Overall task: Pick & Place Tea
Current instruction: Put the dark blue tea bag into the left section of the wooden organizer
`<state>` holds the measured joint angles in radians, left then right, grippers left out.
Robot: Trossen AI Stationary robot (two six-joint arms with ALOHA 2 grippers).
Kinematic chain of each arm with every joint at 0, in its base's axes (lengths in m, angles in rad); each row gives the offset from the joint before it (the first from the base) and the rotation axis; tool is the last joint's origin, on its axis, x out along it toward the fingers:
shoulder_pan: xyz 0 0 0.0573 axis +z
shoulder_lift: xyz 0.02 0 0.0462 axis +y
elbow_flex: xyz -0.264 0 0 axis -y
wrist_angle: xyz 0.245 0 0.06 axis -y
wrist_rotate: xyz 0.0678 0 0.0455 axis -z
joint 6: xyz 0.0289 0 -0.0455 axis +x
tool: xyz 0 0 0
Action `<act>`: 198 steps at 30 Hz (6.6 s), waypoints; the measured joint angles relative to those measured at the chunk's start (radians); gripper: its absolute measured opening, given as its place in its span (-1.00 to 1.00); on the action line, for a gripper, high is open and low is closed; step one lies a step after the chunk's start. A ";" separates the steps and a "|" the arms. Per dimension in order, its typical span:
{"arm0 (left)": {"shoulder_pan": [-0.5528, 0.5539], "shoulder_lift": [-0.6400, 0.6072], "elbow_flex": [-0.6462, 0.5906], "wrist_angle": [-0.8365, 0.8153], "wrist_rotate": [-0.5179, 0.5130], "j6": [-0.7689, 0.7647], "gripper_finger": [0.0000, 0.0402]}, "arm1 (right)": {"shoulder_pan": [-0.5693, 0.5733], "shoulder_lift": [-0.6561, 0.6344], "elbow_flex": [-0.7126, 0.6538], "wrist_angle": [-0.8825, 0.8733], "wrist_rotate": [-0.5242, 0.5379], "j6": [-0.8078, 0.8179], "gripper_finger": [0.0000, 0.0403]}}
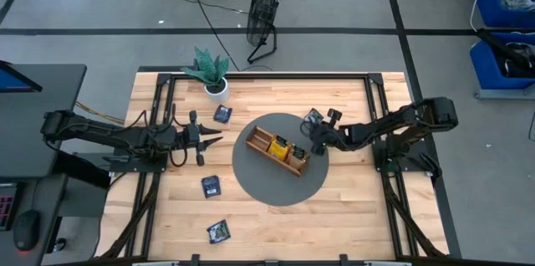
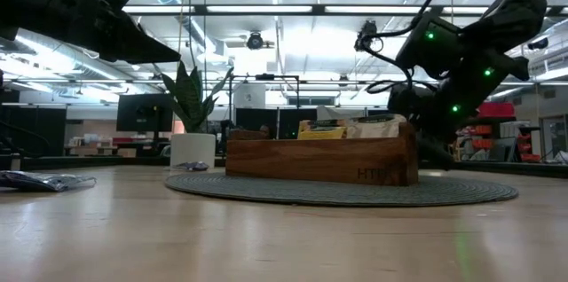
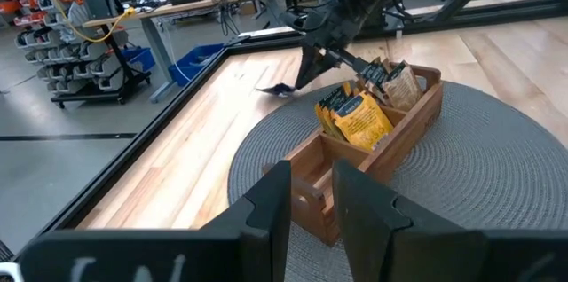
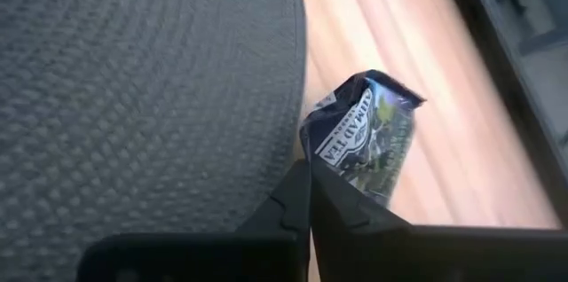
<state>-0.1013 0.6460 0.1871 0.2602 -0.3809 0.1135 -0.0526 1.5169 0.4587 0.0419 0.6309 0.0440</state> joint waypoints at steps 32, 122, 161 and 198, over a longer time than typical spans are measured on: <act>0.005 0.002 0.000 0.161 0.038 -0.802 -0.55 | 0.501 -0.003 0.288 -0.100 0.540 -0.399 -1.00; 0.065 0.534 0.287 0.312 0.271 -0.916 -0.41 | 0.441 0.212 0.444 0.630 0.228 -1.815 -1.00; 0.058 0.530 0.286 0.166 0.299 -0.393 -0.99 | 0.412 -0.018 0.445 0.269 0.124 -0.734 -0.64; 0.082 0.532 0.405 -0.049 0.297 -0.125 -0.99 | 0.102 -0.015 0.536 0.093 -0.520 0.071 0.25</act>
<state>-0.0189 1.1783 0.5921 0.2108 -0.0837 -0.0112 0.0490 1.5017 0.9951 0.1345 0.1108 0.1148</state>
